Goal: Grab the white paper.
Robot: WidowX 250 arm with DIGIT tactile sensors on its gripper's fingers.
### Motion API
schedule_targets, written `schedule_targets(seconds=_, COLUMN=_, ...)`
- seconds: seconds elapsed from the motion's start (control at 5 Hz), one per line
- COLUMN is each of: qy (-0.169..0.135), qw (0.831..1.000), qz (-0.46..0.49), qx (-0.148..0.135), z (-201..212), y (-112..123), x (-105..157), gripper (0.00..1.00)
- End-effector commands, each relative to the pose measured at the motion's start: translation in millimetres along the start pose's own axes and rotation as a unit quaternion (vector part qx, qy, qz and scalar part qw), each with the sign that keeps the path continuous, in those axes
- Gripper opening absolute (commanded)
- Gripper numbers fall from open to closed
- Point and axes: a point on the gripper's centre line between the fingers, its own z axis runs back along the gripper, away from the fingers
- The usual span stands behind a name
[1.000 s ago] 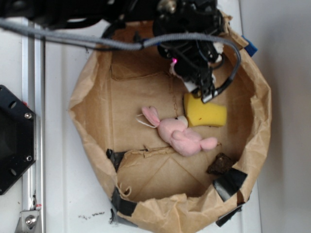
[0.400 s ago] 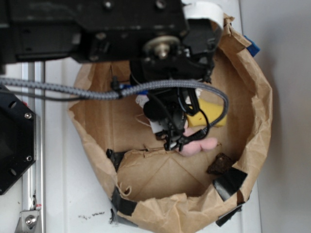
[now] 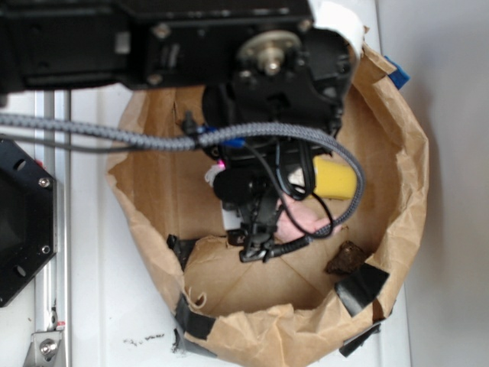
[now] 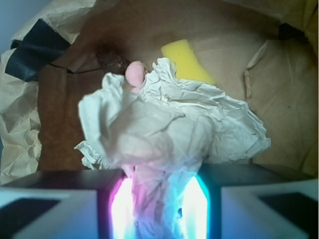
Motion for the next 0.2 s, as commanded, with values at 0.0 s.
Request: schedule_targets(seconds=0.0, qy=-0.048, qw=0.999, qz=0.000, qx=0.015, z=21.2, y=9.7, x=3.1, gripper=0.00)
